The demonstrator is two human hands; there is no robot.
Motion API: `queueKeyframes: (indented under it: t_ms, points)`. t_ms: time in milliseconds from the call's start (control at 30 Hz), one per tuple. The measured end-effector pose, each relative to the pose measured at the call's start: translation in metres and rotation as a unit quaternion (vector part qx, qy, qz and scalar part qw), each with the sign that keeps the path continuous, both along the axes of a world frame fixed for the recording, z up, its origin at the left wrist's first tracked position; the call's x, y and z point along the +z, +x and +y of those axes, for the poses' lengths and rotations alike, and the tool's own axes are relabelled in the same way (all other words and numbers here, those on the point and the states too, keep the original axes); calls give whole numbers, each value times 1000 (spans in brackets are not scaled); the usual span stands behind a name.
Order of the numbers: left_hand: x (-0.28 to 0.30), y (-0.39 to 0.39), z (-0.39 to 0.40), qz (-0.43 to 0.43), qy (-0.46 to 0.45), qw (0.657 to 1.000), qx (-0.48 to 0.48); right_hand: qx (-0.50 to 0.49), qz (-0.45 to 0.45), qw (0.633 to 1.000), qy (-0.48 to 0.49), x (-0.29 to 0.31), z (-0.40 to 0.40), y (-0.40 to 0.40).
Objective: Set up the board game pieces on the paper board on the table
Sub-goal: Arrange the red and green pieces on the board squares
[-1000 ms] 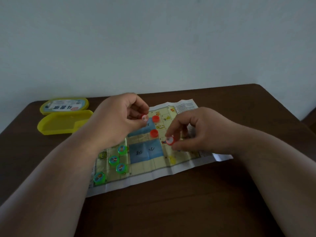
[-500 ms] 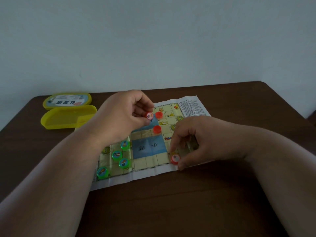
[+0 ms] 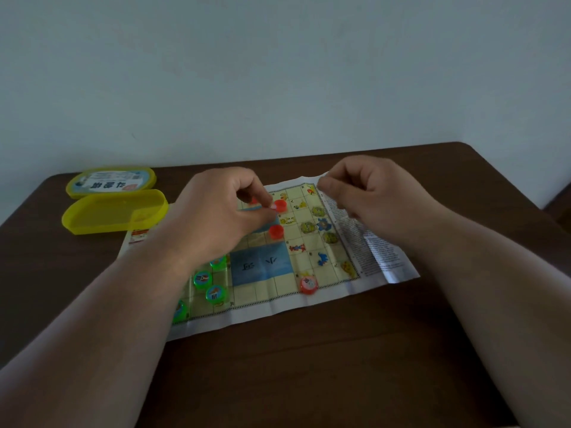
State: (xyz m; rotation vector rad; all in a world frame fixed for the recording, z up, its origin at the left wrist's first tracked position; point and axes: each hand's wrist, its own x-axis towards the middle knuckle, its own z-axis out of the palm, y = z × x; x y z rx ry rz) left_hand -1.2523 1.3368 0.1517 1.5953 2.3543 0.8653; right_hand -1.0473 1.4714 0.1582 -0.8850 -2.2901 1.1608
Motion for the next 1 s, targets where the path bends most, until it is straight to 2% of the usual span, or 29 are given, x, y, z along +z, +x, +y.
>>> queueKeyframes:
  t_ms: [100, 200, 367, 467, 600, 733, 800, 867, 1000]
  points:
    - [-5, 9, 4, 6, -16, 1000, -6, -44, 36, 997, -58, -4, 3, -1]
    - [-10, 13, 7, 24, -47, 998, -24, -51, 22, 996, -75, -9, 4, -4]
    - [-8, 9, 8, 57, -51, 996, -50, -47, -2, 998, -51, -12, 5, -6]
    - [-3, 7, 2, 28, -49, 998, -41, -55, 17, 997, -49, -13, 5, -5]
    - [-2, 9, -1, 53, -113, 991, -48, -48, 20, 998, 29, -14, 4, -8]
    - [-1, 10, -1, 32, -91, 994, -44, -33, 10, 997, 63, -13, 4, -16]
    - [2, 9, -2, -9, -51, 998, -31, -9, -18, 996, 87, -9, 4, -22]
    - [5, 5, -1, -37, -16, 999, -16, 32, -87, 988, 125, -4, 6, -31]
    - [7, -5, 0, -80, 15, 997, -6, 113, -227, 953, 168, 4, 9, -55]
